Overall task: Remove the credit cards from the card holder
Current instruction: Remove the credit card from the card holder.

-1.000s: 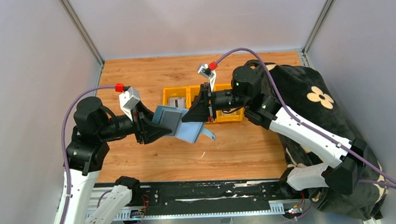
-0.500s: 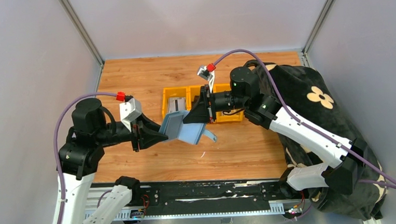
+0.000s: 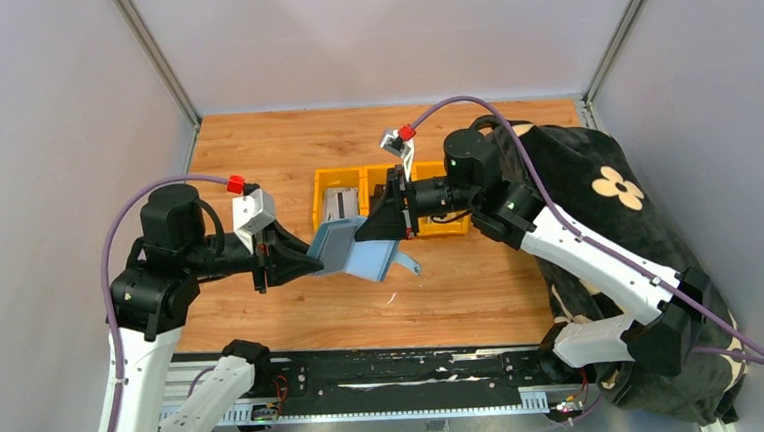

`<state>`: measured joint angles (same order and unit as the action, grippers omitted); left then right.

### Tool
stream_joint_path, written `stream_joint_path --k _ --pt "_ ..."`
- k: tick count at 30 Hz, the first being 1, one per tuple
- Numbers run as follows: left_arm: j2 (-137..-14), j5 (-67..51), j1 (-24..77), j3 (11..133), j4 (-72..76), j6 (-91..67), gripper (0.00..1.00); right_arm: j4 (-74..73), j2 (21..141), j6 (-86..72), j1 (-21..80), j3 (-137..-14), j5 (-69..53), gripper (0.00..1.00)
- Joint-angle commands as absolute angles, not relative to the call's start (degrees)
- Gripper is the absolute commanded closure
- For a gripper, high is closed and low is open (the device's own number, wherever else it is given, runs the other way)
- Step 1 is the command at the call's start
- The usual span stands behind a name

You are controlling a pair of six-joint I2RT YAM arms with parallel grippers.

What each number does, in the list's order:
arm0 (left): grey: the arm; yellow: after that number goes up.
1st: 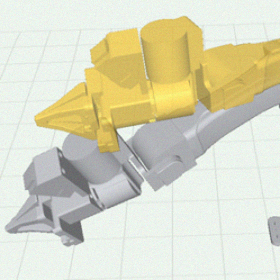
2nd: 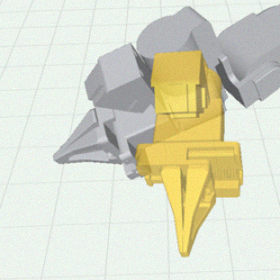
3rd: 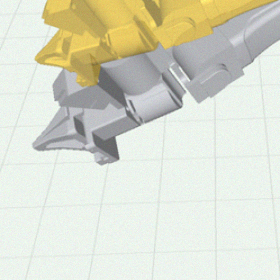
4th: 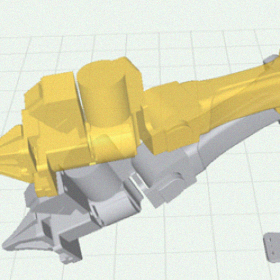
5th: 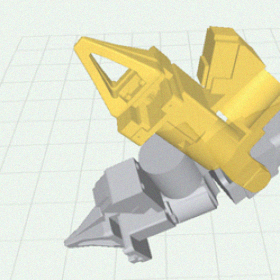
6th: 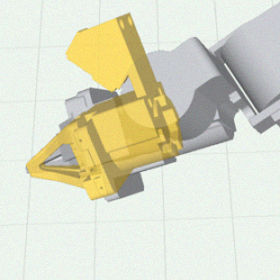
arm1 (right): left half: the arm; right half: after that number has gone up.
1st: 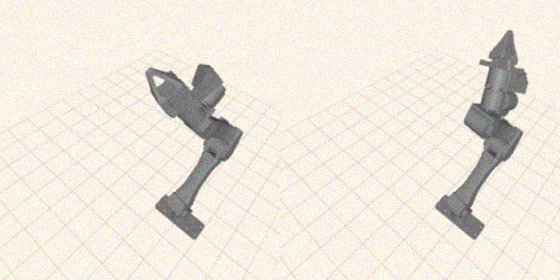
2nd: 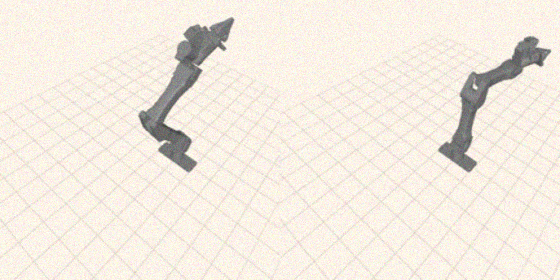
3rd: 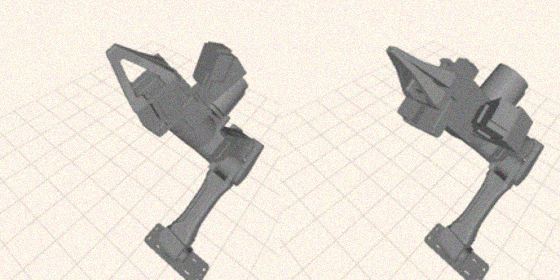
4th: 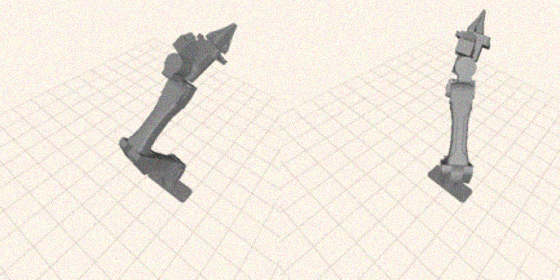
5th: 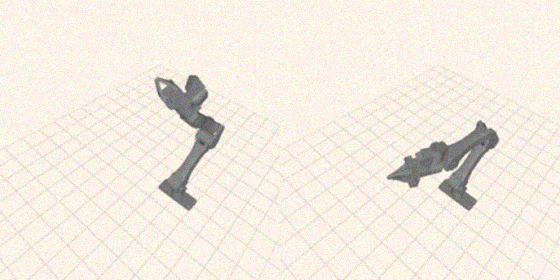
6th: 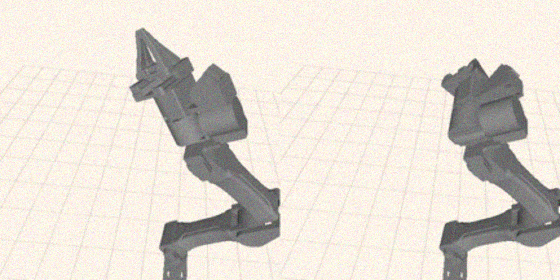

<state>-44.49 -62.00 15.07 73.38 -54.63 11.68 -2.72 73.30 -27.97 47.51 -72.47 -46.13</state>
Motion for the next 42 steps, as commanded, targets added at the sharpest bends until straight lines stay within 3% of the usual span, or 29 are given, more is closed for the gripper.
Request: stream_joint_path --k 1,5,8,15,28,34,38,42 --pt "-44.56 -67.15 14.94 75.27 -55.41 10.01 0.81 -3.69 72.09 -26.64 46.46 -73.92 -46.39 1.0" --pt "-44.55 -67.23 14.94 75.22 -55.81 10.05 0.73 -3.51 71.83 -26.98 46.02 -73.81 -46.75 1.0" --pt "-44.35 -65.14 14.94 75.08 -56.32 11.29 0.72 -3.32 71.51 -27.01 45.88 -73.78 -46.93 1.0" --pt "-43.96 -57.25 14.94 74.79 -54.85 12.52 0.77 -1.46 71.54 -28.29 45.89 -73.96 -47.94 1.0" --pt "-42.84 -63.16 14.94 75.76 -54.46 11.32 0.87 -0.53 70.98 -26.73 45.97 -72.7 -50.32 1.0" --pt "-42.98 -56.78 14.94 75.6 -53.4 11.49 0.92 4.25 70.31 -27.91 46.05 -71.78 -52.24 1.0" --pt "-40.9 -51.85 14.94 72.11 -46.16 5.95 0.87 7.37 70.31 -28.88 47.08 -71.37 -53.39 1.0" --pt "-38.38 -51.33 14.94 67.73 -36.0 -1.84 0.74 8.21 70.33 -28.58 48.43 -71.58 -54.29 1.0"
